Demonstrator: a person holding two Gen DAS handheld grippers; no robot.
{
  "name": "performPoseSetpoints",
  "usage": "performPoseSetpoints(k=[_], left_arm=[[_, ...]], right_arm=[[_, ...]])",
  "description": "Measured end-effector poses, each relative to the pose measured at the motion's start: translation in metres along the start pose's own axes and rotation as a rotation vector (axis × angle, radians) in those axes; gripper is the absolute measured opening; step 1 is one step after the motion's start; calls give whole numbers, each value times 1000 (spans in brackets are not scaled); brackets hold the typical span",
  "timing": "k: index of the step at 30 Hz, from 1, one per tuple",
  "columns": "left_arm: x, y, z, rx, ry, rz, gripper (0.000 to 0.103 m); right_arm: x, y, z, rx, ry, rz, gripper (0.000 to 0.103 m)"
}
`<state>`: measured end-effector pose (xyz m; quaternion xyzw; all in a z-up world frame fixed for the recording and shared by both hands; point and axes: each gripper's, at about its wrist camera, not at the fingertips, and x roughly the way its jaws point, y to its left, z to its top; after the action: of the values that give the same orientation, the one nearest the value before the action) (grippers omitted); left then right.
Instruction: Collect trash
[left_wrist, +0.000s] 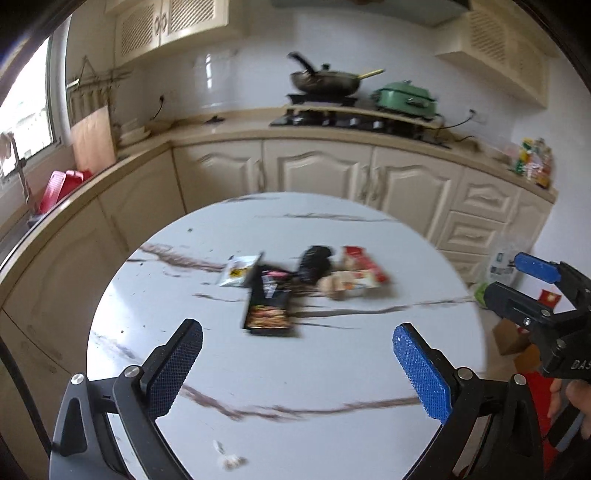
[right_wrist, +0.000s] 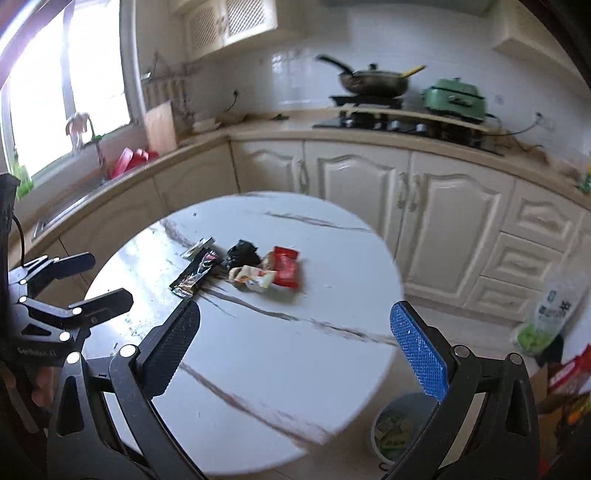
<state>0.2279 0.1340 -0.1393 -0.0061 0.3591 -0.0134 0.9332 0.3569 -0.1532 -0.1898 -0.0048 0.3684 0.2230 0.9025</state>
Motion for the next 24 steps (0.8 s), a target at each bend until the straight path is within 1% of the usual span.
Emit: performPoseSetpoints(k=[2, 6, 8, 10, 11, 13, 15, 16, 17, 18, 19, 20, 21, 24], left_arm=[[11, 8, 2, -6, 25, 7, 102], [44, 18, 3, -21, 114, -13, 102], [58, 20, 6, -19, 139, -23, 102], [71, 19, 9, -5, 166, -17, 102], [78, 24, 12, -2, 173, -15, 102], [92, 31, 15, 6, 196, 15, 100], [100, 36, 15, 8, 209, 30, 99], [106, 35, 21, 7, 212, 30, 92], [109, 37, 22, 2, 217, 25, 78], [111, 40, 23, -4, 232, 22, 71], [115, 41, 27, -20, 226, 4, 63], [111, 46, 26, -30, 217, -2, 47], [112, 50, 29, -25, 215, 3, 45], [112, 56, 32, -26, 213, -19, 43]], right_arm=[[23, 8, 5, -18, 24, 12, 103], [63, 14, 9, -32, 83, 11, 103], [84, 14, 8, -41, 117, 7, 103], [100, 15, 7, -44, 143, 8, 103], [105, 15, 7, -44, 151, 12, 103], [116, 16, 6, -50, 162, 10, 103], [125, 16, 6, -46, 169, 11, 103], [130, 16, 6, -43, 173, 12, 103], [135, 16, 7, -40, 181, 18, 103], [139, 16, 8, -40, 182, 18, 103], [143, 18, 8, -44, 187, 16, 103], [149, 20, 8, -50, 196, 17, 102], [151, 21, 9, -54, 197, 18, 102], [159, 27, 10, -75, 208, 19, 99]])
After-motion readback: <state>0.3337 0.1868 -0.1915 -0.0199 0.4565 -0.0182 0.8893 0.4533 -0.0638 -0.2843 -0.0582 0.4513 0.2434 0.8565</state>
